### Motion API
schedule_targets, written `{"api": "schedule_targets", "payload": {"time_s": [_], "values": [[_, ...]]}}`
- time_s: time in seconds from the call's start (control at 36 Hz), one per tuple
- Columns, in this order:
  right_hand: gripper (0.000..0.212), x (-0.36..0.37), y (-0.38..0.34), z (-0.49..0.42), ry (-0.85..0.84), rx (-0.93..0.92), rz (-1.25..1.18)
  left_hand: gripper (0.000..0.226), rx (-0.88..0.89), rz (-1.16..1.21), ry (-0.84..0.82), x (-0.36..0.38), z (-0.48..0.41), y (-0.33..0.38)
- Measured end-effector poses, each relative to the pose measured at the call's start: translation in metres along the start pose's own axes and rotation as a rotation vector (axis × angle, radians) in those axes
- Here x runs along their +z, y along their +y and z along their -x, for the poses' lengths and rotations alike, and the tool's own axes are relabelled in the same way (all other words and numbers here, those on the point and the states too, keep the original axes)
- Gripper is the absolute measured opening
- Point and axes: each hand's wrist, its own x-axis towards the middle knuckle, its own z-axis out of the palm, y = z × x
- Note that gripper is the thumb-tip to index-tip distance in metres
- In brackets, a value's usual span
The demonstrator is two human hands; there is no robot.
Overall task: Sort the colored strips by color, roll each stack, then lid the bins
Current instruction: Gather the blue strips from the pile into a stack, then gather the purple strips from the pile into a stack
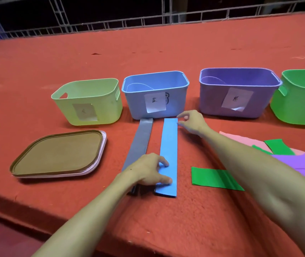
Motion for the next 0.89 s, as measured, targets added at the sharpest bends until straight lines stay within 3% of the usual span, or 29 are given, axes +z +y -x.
{"api": "schedule_targets", "payload": {"time_s": [0.17, 0.31, 0.39, 0.69, 0.89], "values": [[0.013, -0.047, 0.010, 0.054, -0.191, -0.020, -0.058, 0.032, -0.011, 0.064, 0.192, 0.011, -0.008, 0.022], [0.006, -0.099, 0.038, 0.105, -0.245, 0.010, -0.029, 0.028, 0.088, 0.108, 0.207, 0.027, -0.016, 0.066], [0.016, -0.135, 0.053, 0.139, -0.251, 0.035, -0.042, 0.029, 0.147, 0.114, 0.193, 0.038, -0.017, 0.093], [0.009, -0.226, 0.100, 0.240, -0.205, 0.118, 0.006, 0.028, 0.219, 0.109, 0.171, 0.070, -0.030, 0.178], [0.019, -0.243, 0.120, 0.272, -0.156, 0.084, 0.012, 0.022, 0.026, 0.094, 0.282, 0.070, -0.056, 0.182]]}}
